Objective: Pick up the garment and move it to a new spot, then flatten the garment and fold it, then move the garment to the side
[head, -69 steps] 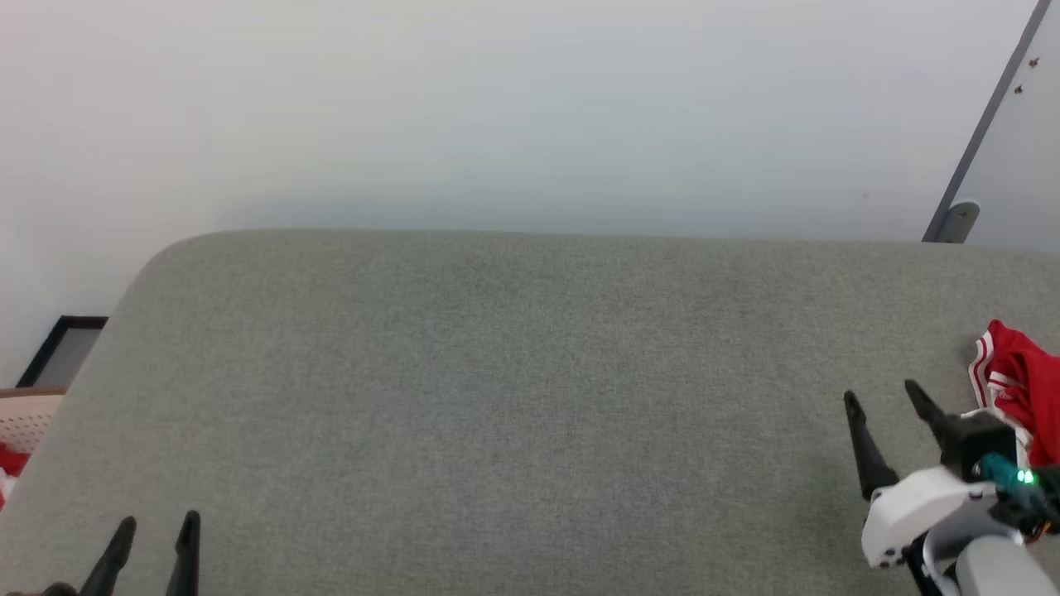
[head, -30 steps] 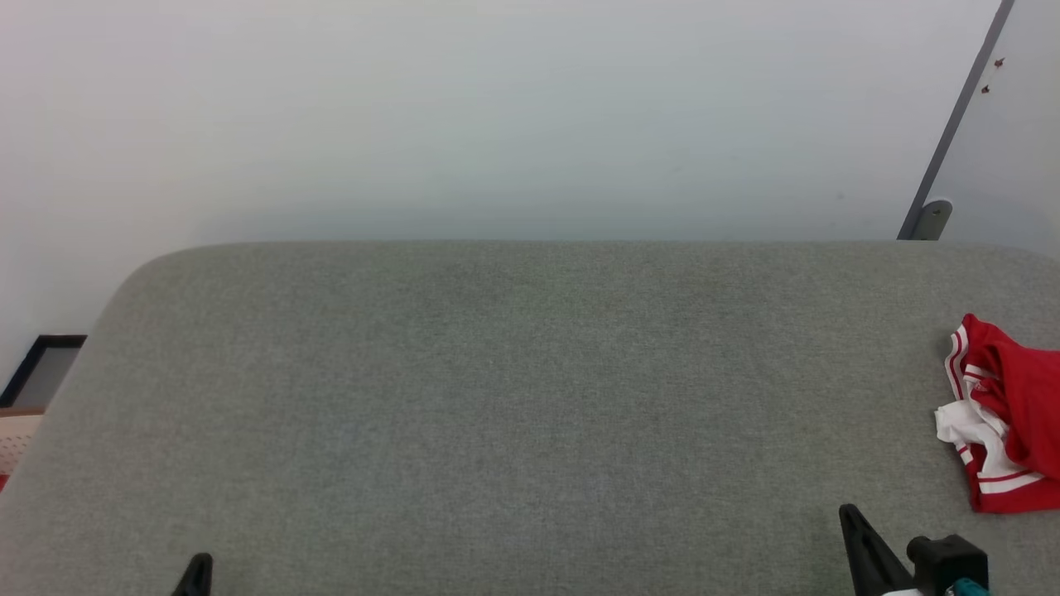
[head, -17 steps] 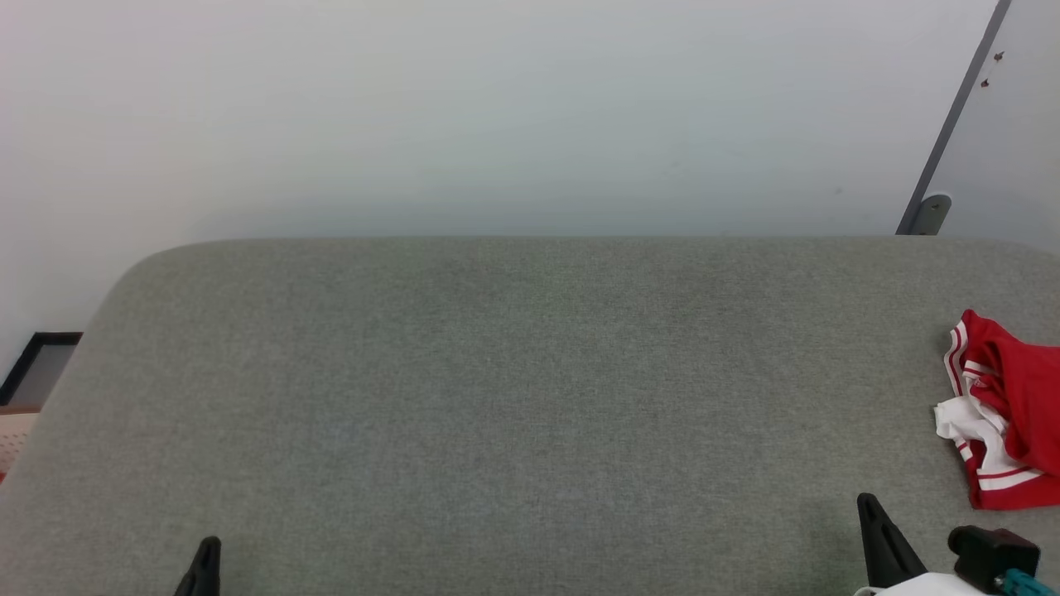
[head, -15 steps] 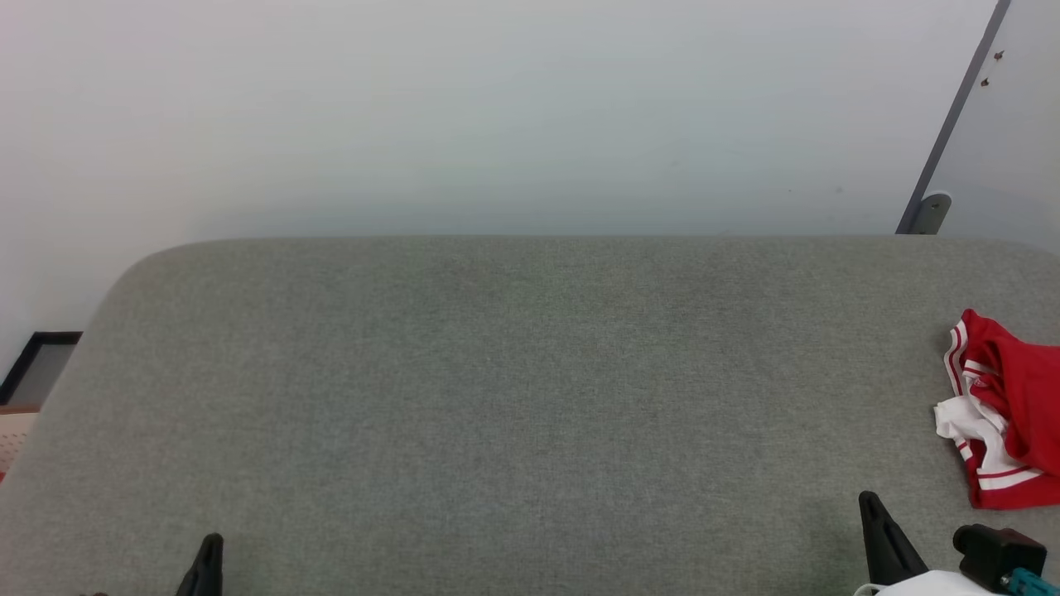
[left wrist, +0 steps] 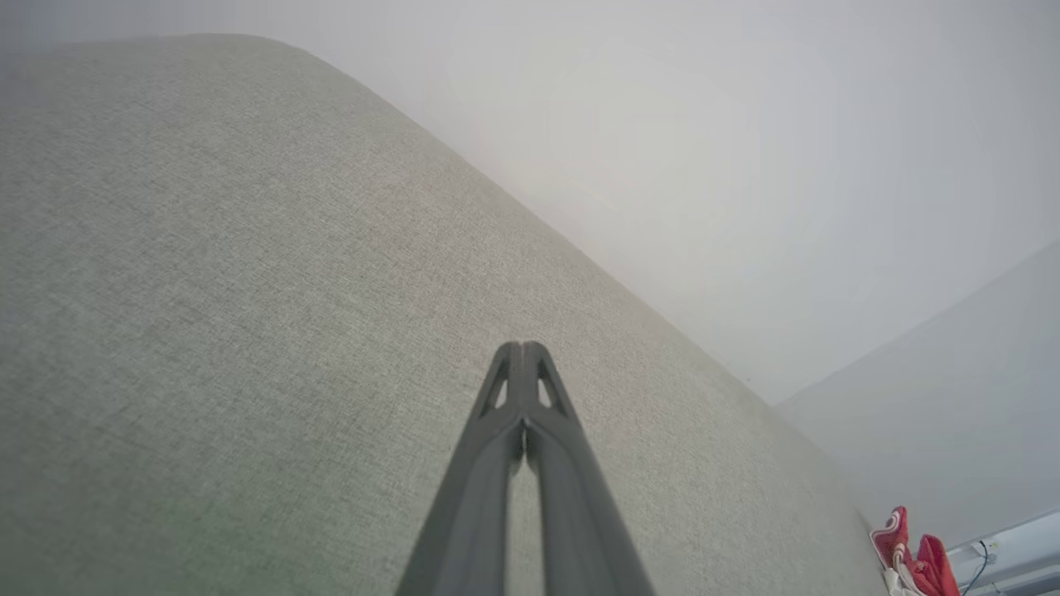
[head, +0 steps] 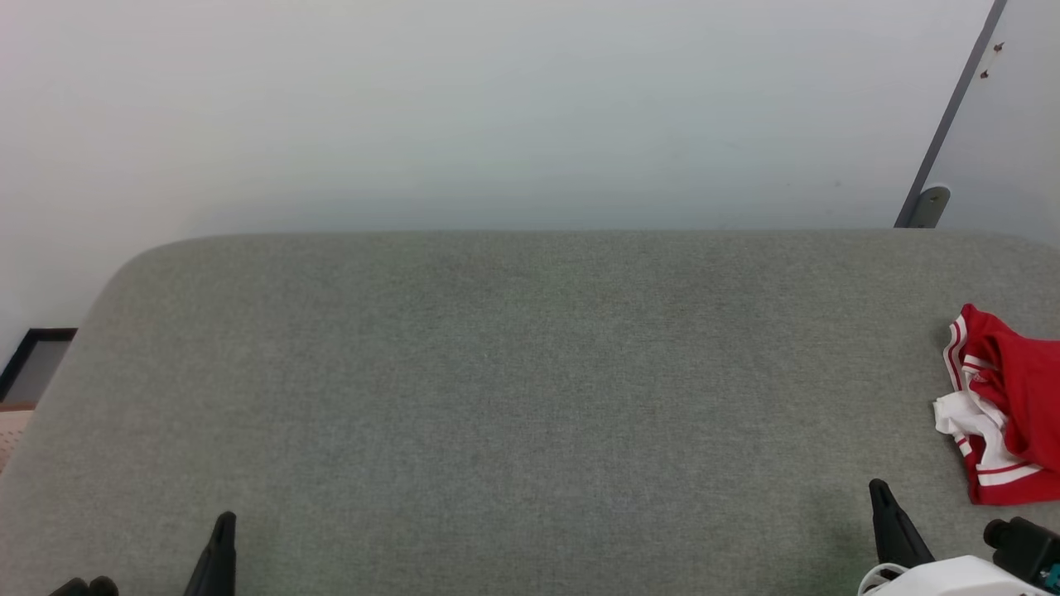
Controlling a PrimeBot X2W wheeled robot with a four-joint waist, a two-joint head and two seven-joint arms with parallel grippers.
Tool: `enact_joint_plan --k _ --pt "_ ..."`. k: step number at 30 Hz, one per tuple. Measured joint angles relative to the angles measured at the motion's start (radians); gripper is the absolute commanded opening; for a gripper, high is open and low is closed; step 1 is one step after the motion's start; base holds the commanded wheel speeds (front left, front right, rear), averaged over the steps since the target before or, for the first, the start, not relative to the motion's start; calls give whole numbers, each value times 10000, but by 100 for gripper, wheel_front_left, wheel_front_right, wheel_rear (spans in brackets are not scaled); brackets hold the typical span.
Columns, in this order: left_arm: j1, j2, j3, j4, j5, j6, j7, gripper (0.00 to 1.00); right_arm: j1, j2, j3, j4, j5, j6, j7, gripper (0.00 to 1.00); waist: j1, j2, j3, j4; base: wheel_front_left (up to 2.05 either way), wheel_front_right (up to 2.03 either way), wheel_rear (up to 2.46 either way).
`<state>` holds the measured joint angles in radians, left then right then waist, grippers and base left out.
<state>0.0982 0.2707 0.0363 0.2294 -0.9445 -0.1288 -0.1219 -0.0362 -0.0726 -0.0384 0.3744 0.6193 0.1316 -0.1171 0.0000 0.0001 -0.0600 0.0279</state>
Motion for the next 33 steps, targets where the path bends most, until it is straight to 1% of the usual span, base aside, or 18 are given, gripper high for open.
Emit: enact_joint_plan --k 16,33 --pt "-434 -514 180 44 -1549 2 535 0 -156 65 -188 -299 2328 0 543 0 0 0 106 -47 0 0 0" --pt "-888 -989 347 75 -2976 2 1041 0 -354 111 -341 -573 4391 0 1028 0 0 0 219 -97 0 0 0"
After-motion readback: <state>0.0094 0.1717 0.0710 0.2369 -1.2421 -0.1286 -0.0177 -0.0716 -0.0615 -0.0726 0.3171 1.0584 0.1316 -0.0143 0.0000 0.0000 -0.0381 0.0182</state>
